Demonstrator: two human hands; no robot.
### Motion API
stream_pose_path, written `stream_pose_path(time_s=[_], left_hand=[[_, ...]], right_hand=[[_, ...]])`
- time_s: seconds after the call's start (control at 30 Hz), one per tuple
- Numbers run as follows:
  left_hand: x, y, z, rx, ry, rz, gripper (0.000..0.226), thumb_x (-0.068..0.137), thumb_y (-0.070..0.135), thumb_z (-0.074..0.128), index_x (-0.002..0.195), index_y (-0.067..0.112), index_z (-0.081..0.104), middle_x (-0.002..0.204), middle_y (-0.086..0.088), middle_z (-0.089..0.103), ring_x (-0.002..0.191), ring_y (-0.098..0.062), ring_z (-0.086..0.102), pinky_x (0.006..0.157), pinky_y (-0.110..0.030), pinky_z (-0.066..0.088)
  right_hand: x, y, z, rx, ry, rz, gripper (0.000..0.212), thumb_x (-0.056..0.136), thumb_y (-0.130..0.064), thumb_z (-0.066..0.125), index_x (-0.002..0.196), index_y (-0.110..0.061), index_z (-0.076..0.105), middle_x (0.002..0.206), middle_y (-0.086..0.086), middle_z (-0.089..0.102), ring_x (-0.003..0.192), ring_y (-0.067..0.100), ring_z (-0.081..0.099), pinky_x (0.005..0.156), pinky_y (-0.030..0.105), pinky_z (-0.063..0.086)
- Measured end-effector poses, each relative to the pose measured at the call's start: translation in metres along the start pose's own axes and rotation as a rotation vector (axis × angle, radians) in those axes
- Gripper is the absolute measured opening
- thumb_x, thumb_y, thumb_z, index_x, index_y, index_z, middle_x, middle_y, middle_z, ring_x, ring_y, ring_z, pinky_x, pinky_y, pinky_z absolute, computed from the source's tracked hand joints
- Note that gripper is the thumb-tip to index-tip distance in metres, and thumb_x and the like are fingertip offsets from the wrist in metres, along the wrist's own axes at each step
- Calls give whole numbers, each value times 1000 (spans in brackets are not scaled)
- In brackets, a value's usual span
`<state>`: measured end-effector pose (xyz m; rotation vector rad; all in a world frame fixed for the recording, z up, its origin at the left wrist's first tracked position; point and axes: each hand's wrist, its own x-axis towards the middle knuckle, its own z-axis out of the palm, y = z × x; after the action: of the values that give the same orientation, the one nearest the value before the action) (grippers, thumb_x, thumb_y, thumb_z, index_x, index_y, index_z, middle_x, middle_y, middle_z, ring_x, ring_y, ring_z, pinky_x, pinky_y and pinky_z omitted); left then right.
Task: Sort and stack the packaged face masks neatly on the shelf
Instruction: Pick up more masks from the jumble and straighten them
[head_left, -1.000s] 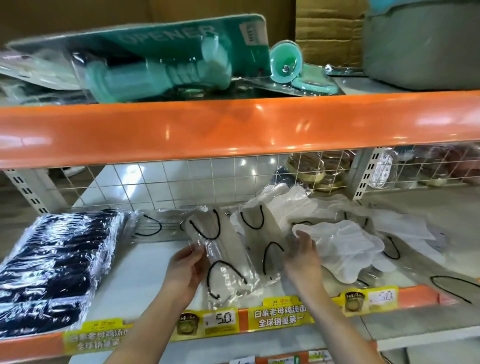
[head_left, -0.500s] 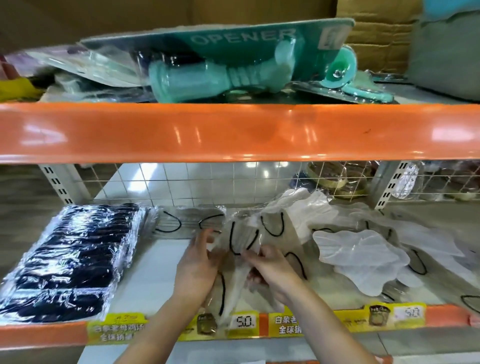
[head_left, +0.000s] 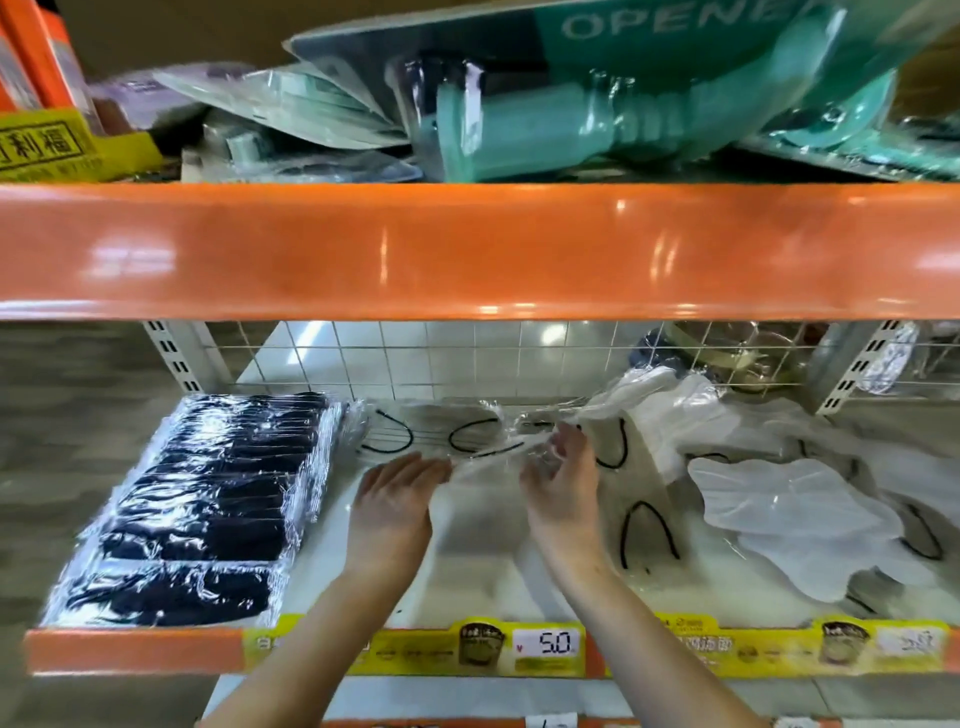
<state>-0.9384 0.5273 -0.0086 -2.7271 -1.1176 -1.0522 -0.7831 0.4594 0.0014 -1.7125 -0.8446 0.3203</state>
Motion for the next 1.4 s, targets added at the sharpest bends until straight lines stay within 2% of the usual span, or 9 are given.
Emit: stream_pose_path(time_s=[0.13,0.3,0.47,0.6,0.7,0.83,0.9,1.13,1.4], left_hand=[[16,-30,-1,18,-7,25,47,71,7,35,93,15,75,92,-1,74,87,-22,70,77,-31,49],[30,-44,9,-32,9,85,51,70,3,33,97,11,75,98,-2,74,92,-21,70,82,-31,48],[39,-61,30,-75,-106,114,50,69,1,33,94,9,76,101,-4,73,99,-24,68,81,-39,56],[38,-76,42,95,-259,-37,49,72,-5,47,111,13,70,122,-2,66,124,-27,53,101,-44,39],[35,-76,44,144,-389,-130,57,87,1,48,141,20,46,149,6,40,141,-16,29,114,-37,19],[20,-80,46,155,-406,-116,56,73,-3,67,126,10,61,132,-4,59,122,-25,55,98,-43,43],[15,-78,47,174,-401,-121,49,78,3,62,126,10,62,133,-4,58,123,-25,55,98,-44,45],[17,-63,33,190,-518,-217,65,91,37,7,150,17,24,158,3,18,146,-16,13,117,-38,15],[15,-59,31,179,-532,-259,55,102,38,18,152,14,13,160,0,9,147,-19,6,118,-40,12]], right_hand=[[5,9,2,-493,-77,-447,47,72,-14,52,119,-16,58,122,0,54,116,23,45,98,39,37],[14,19,21,-712,-175,-608,44,58,-7,76,99,-22,69,98,-7,69,90,17,65,86,28,46],[28,14,36,-809,-368,-541,50,78,3,56,124,-14,59,126,2,60,118,25,55,105,33,34],[38,16,51,-858,-513,-482,57,85,4,49,138,-15,44,142,4,45,133,25,40,110,34,27],[38,15,62,-858,-559,-425,56,92,1,43,143,-21,39,152,0,34,139,21,30,114,37,22],[35,12,65,-951,-486,-469,55,95,-5,40,144,-29,39,156,0,24,146,20,16,119,40,4],[34,12,66,-1001,-460,-459,56,95,-6,39,146,-28,36,158,3,20,147,22,10,119,41,0],[23,15,78,-813,-428,-329,47,100,-36,37,142,-16,40,153,7,30,141,26,27,112,37,24],[33,1,79,-688,-331,64,41,98,-16,35,135,3,34,138,21,38,130,32,33,109,36,22]])
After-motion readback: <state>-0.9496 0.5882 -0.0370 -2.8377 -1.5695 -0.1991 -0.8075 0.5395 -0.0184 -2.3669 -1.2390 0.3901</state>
